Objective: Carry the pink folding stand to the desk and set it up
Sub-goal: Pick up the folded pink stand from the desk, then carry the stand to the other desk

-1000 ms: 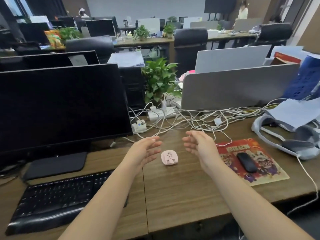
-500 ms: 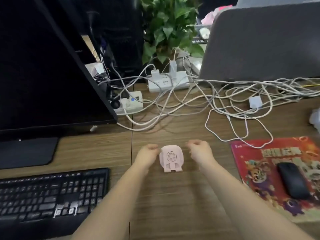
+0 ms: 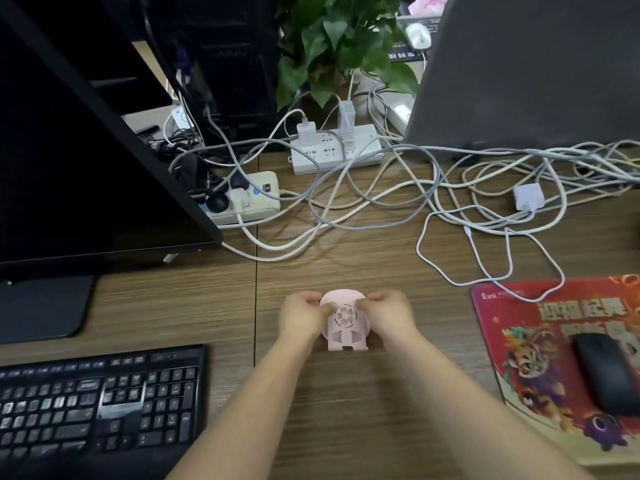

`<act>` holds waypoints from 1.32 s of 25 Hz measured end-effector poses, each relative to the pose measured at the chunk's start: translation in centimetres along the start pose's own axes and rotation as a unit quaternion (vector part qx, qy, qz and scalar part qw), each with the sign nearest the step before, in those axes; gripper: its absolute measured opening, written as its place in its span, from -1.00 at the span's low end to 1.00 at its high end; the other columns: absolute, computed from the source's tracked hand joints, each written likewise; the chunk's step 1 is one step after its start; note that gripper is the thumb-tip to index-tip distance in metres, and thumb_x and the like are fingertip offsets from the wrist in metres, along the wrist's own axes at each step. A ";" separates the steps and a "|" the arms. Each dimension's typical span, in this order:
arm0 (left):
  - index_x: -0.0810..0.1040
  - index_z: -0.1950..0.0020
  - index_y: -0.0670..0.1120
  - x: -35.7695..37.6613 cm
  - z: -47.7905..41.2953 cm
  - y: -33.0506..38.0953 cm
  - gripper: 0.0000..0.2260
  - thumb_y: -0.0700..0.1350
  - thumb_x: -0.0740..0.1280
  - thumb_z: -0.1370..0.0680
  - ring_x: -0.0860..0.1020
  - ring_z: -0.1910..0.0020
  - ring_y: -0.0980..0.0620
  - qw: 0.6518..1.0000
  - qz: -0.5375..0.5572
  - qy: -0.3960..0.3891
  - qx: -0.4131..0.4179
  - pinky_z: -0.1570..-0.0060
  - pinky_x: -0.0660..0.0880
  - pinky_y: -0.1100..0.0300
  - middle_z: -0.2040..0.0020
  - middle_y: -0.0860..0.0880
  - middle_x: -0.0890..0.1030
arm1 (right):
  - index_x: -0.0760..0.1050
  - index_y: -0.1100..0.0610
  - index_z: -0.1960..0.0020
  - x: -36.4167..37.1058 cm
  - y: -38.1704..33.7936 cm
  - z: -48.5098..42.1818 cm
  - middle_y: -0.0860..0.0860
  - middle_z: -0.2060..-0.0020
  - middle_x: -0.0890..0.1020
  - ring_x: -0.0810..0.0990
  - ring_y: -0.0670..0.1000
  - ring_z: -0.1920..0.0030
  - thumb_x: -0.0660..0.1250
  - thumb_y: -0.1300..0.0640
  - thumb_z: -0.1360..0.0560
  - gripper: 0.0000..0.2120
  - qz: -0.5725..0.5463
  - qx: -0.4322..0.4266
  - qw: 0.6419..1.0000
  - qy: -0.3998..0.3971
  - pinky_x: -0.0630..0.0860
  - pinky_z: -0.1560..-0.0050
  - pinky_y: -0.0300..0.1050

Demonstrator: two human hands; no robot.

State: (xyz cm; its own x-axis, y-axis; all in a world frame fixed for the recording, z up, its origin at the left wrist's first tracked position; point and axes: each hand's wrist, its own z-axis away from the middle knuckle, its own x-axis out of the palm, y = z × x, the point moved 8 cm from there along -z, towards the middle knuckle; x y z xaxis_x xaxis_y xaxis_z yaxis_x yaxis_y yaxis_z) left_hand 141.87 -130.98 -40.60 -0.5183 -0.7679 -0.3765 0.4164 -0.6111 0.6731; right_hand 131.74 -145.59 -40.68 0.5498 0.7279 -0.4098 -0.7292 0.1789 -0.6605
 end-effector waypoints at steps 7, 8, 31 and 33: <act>0.58 -0.12 -0.24 -1.6 0.9 0.6 -0.71 -0.23 0.45 -0.42 0.63 -0.01 -0.13 0.994 0.104 0.000 0.015 -0.11 0.55 -0.06 -0.04 -0.19 0.65 | 0.47 0.06 0.34 -0.2 -2.0 1.7 0.00 0.32 0.60 0.60 0.10 0.15 0.42 0.20 -0.34 -0.85 -0.051 -0.020 0.998 0.000 0.53 -0.01 0.04; 0.58 -0.11 -0.25 -2.4 1.4 1.2 -0.72 -0.23 0.44 -0.42 0.63 -0.01 -0.15 0.993 0.118 0.001 0.024 -0.11 0.55 -0.10 -0.04 -0.21 0.65 | 0.49 0.09 0.27 -0.4 -3.0 2.4 0.03 0.25 0.63 0.61 0.11 0.11 0.44 0.17 -0.33 -0.89 -0.055 -0.035 0.998 0.001 0.54 -0.02 0.05; 0.55 -0.21 -0.14 -43.1 38.5 -17.2 -0.71 -0.14 0.36 -0.51 0.66 0.02 -0.03 0.889 0.324 0.291 0.142 0.12 0.64 0.10 -0.04 -0.10 0.68 | 0.59 0.12 0.02 24.4 -11.1 49.3 0.11 0.09 0.71 0.69 0.10 0.11 0.43 0.09 -0.39 -0.80 0.016 -0.286 0.865 -0.412 0.65 0.10 0.06; 0.55 -0.21 -0.15 -46.9 43.1 -23.2 -0.71 -0.14 0.36 -0.50 0.66 0.01 -0.01 0.872 0.339 0.321 0.143 0.18 0.64 0.18 -0.06 -0.11 0.67 | 0.58 0.15 0.01 28.2 -7.7 55.9 0.13 0.10 0.71 0.70 0.08 0.15 0.42 0.12 -0.41 -0.82 0.036 -0.283 0.846 -0.450 0.64 0.18 -0.01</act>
State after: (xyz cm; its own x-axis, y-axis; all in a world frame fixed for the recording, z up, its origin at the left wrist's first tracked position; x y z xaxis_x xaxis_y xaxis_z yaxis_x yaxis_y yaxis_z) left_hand 124.31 -72.46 -11.15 0.3393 -0.9395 -0.0464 0.2127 0.0285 0.9767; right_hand 130.09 -89.46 -11.96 -0.2066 0.9783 0.0155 -0.2965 -0.0475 -0.9539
